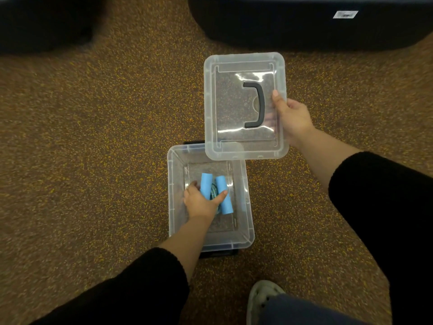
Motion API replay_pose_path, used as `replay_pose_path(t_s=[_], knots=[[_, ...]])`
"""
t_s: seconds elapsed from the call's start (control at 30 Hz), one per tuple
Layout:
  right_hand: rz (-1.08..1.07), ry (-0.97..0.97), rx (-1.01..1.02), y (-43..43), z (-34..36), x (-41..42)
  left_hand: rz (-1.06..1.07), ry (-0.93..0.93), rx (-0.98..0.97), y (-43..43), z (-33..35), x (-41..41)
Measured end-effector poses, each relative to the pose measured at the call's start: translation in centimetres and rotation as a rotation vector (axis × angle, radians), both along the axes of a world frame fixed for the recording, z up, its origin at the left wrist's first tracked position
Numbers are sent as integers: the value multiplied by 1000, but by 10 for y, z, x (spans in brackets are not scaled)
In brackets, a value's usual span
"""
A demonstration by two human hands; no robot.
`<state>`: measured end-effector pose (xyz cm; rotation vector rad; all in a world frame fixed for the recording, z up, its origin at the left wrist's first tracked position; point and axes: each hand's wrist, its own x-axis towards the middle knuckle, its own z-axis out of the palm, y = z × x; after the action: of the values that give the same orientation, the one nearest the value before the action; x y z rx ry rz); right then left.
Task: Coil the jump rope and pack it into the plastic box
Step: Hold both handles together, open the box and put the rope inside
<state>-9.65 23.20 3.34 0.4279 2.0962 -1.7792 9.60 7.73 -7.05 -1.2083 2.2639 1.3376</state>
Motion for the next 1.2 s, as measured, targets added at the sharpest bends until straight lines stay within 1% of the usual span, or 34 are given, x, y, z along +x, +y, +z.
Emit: replay_pose_path(t_s=[0.3, 0.4, 0.5, 0.6, 0.77, 0.93, 1.07, 1.2], knots=[[-13, 10, -3, 2, -1, 4, -35, -62, -86, 14, -6, -6], [-36, 4, -20, 4, 0, 4, 14, -83, -120, 21, -3, -8], [-49, 9, -14, 5, 1, 4, 100, -106, -103, 29, -1, -13], [-48, 0, -19, 4, 2, 4, 137, -147, -73, 35, 3, -19], [-35, 2, -6, 4, 0, 6, 73, -222, -29, 50, 7, -21], [-54, 8, 2, 7, -2, 4, -61, -184, -39, 51, 5, -12], [-55, 6, 7, 7, -2, 3, -70, -161, -16, 49, 7, -9], [-51, 7, 6, 4, 1, 3, -72, -181, -24, 47, 13, -9]])
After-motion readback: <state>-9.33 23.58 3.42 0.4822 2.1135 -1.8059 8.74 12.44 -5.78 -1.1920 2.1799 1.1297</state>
